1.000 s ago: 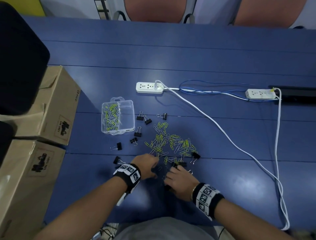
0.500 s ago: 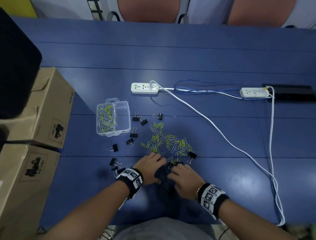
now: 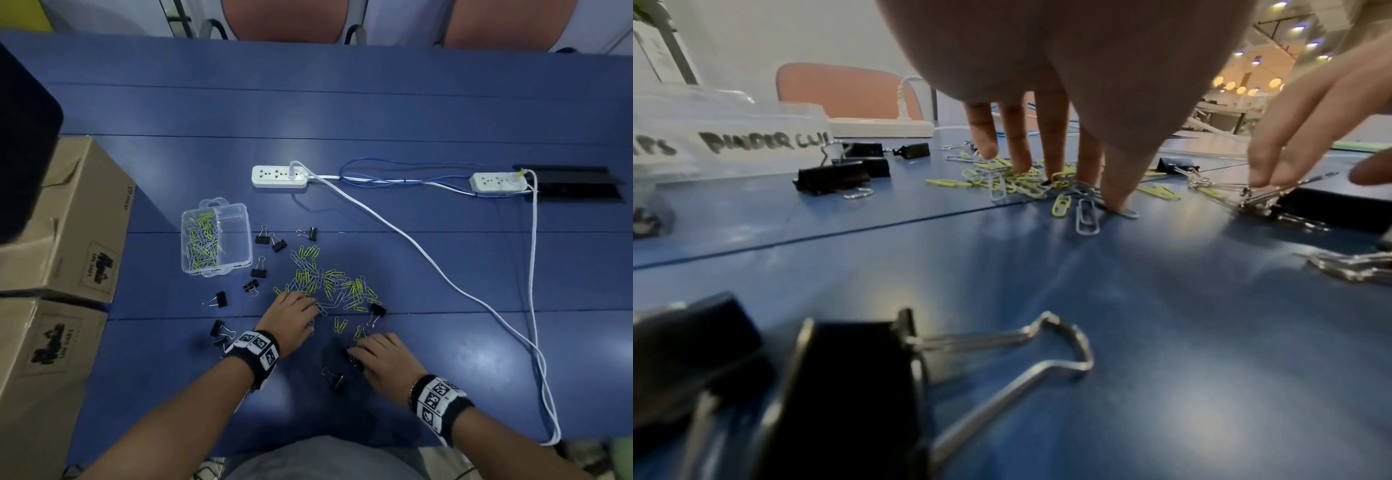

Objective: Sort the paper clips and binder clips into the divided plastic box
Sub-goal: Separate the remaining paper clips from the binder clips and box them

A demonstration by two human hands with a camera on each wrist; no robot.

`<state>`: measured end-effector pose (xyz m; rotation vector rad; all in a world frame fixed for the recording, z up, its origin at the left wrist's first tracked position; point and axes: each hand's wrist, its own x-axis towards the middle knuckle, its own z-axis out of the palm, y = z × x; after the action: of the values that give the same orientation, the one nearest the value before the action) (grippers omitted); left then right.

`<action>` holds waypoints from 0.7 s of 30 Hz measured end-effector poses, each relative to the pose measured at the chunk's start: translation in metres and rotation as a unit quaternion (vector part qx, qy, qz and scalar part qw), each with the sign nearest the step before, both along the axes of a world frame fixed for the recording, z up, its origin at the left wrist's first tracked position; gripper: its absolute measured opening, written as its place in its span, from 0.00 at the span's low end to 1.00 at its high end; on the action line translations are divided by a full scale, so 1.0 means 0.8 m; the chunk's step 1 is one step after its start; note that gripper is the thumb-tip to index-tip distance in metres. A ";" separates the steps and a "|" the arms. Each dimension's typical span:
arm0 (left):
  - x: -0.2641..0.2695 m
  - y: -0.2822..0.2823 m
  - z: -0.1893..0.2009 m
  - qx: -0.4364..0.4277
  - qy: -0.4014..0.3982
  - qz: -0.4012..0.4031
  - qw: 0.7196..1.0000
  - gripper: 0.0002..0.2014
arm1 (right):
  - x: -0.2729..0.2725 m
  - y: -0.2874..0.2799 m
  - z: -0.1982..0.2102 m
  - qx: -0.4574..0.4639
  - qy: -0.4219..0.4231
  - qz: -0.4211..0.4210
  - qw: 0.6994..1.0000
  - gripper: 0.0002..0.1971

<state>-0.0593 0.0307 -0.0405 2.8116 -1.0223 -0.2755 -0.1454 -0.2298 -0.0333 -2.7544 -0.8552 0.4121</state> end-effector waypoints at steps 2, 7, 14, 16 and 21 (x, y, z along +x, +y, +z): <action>-0.005 -0.008 0.003 -0.015 -0.002 0.007 1.000 0.18 | 0.007 -0.001 0.002 -0.002 -0.015 -0.054 0.998 0.20; -0.022 -0.032 0.001 -0.014 0.019 -0.104 0.994 0.25 | 0.026 0.005 0.006 -0.056 0.000 -0.079 0.995 0.23; -0.027 -0.061 0.002 -0.007 0.026 -0.145 0.989 0.23 | 0.036 -0.003 -0.004 -0.053 0.033 -0.100 0.993 0.21; -0.024 -0.065 0.005 -0.007 0.023 -0.143 0.989 0.22 | 0.035 -0.004 -0.005 -0.048 0.025 -0.104 0.993 0.21; -0.013 -0.046 0.005 -0.007 0.023 -0.095 0.995 0.23 | 0.028 -0.015 -0.009 -0.054 0.013 -0.132 0.990 0.18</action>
<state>-0.0701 -0.0065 -0.0366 2.6850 -1.2793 -0.3498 -0.1227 -0.2415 -0.0405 -2.9019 -0.4629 0.4536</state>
